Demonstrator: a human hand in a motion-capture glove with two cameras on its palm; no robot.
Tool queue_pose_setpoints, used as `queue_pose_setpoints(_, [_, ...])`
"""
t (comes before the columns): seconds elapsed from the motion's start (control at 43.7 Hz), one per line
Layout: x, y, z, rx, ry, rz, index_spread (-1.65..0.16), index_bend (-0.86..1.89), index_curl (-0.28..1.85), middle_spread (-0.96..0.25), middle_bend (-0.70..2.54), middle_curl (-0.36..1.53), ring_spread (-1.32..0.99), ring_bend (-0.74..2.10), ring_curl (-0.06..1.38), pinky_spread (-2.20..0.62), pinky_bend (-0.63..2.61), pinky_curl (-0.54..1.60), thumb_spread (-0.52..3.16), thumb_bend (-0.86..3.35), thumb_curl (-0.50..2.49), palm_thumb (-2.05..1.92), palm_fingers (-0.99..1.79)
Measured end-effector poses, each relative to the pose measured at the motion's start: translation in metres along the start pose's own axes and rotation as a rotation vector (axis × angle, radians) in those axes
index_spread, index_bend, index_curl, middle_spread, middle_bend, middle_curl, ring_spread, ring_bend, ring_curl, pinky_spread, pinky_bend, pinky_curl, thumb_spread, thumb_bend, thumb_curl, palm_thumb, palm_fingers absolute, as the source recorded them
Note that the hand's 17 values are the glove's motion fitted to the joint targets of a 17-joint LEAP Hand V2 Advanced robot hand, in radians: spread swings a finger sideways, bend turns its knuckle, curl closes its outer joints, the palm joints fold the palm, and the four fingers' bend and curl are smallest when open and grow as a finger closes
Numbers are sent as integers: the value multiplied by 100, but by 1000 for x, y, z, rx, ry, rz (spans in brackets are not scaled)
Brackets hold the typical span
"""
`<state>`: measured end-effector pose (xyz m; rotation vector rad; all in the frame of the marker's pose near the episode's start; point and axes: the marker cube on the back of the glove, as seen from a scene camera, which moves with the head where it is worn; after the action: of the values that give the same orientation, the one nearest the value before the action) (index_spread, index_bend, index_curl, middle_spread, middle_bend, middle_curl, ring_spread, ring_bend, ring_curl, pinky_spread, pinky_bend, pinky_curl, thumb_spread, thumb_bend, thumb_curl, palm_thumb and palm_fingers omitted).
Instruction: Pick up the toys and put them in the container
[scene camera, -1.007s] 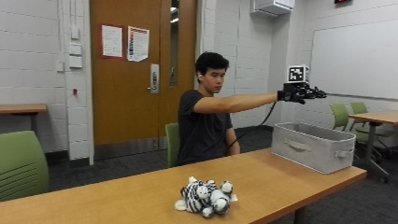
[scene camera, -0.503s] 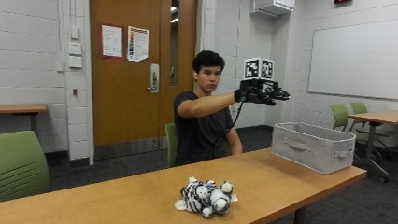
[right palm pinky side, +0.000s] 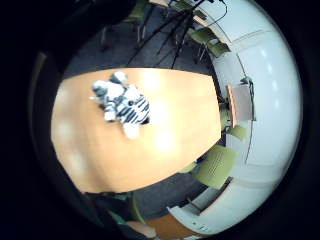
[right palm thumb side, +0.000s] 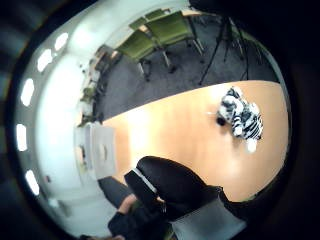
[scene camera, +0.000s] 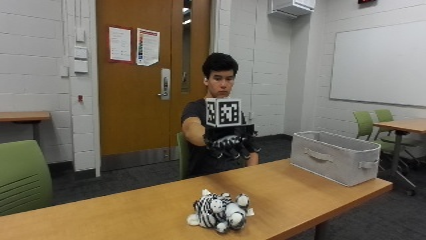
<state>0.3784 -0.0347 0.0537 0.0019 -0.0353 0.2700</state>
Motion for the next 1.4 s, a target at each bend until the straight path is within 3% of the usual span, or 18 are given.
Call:
queue_pose_setpoints(0.297, [43,-11,97,-122,-4,63,-34,15,28,-9,17,40,-13,17,28,0,74,32,91,-9,19,-12,-10])
queue_pose_setpoints(0.549, [57,-17,138,-156,42,111,-36,13,28,-6,21,40,-8,17,27,4,64,30,90,-9,18,-12,-11])
queue_pose_setpoints(0.87, [59,-30,149,-169,167,133,-39,16,26,-18,22,41,-22,45,33,-3,82,34,97,-2,21,-1,36])
queue_pose_setpoints(1.167, [56,-30,141,-241,180,136,-41,16,32,-33,32,45,-45,73,41,-27,83,35,122,15,29,33,87])
queue_pose_setpoints(1.396, [50,-21,141,-254,187,92,-41,6,26,-41,40,51,-50,86,47,-40,94,38,117,25,40,58,94])
